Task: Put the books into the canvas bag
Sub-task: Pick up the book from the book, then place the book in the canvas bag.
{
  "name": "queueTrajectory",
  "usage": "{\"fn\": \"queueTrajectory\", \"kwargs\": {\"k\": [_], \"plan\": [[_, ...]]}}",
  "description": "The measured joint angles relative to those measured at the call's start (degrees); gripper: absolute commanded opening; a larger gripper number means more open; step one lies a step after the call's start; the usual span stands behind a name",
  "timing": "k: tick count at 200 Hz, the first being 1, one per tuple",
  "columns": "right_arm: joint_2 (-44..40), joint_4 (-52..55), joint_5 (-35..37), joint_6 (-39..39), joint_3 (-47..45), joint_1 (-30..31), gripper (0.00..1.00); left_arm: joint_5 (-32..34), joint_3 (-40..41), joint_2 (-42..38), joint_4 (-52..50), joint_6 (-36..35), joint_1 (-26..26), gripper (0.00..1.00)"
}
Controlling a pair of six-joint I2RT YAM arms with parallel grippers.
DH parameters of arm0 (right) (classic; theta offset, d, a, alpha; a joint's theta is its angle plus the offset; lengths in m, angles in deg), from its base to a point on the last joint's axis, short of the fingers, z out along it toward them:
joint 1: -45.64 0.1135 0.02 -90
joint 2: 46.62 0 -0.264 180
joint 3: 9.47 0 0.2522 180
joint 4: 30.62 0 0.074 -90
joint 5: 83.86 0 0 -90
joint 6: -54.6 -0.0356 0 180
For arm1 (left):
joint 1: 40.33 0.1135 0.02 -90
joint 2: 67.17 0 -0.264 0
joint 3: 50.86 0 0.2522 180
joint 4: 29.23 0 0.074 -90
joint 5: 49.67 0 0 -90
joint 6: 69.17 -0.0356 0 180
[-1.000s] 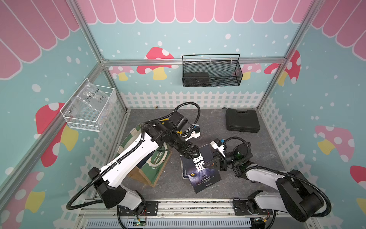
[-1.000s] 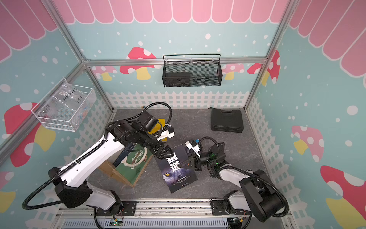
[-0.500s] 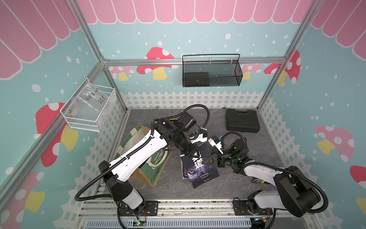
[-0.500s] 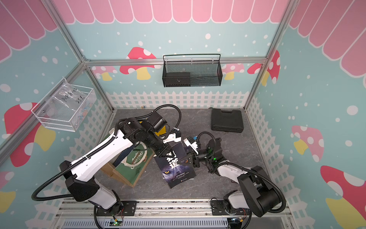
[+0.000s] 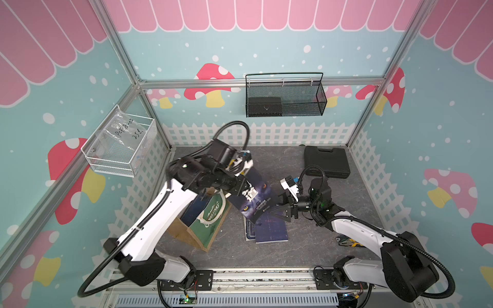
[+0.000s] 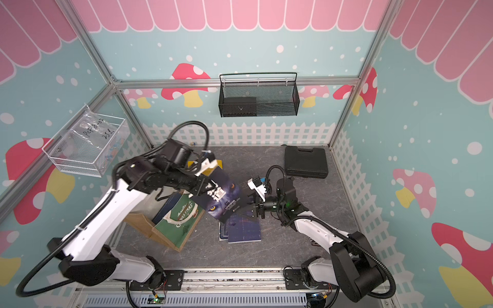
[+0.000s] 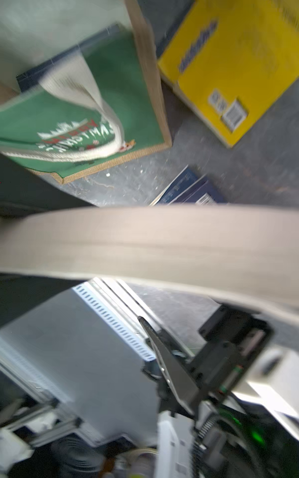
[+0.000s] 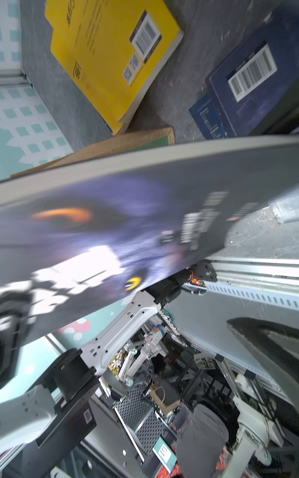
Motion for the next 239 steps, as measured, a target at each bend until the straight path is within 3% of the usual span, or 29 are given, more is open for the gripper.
{"fn": "queueTrajectory", "kwargs": {"k": [36,103,148,239], "plan": [[3.34,2.60,1.53,0.39,0.13,-1.25,0.99,14.67,0.00,-11.39,3.28,11.04,5.68,0.00],[4.13,3.76,2.16,0.42,0.13,-2.58,0.99,37.35,2.75,-23.54,0.94,31.69,14.05,0.00],[4.13,3.74,2.16,0.44,0.13,-2.73,0.99,39.34,1.38,-21.86,-3.30,38.95,14.82,0.00],[4.13,3.74,2.16,0.55,0.11,-2.78,0.99,37.16,12.15,-18.84,-3.76,51.12,18.12,0.00]]}}
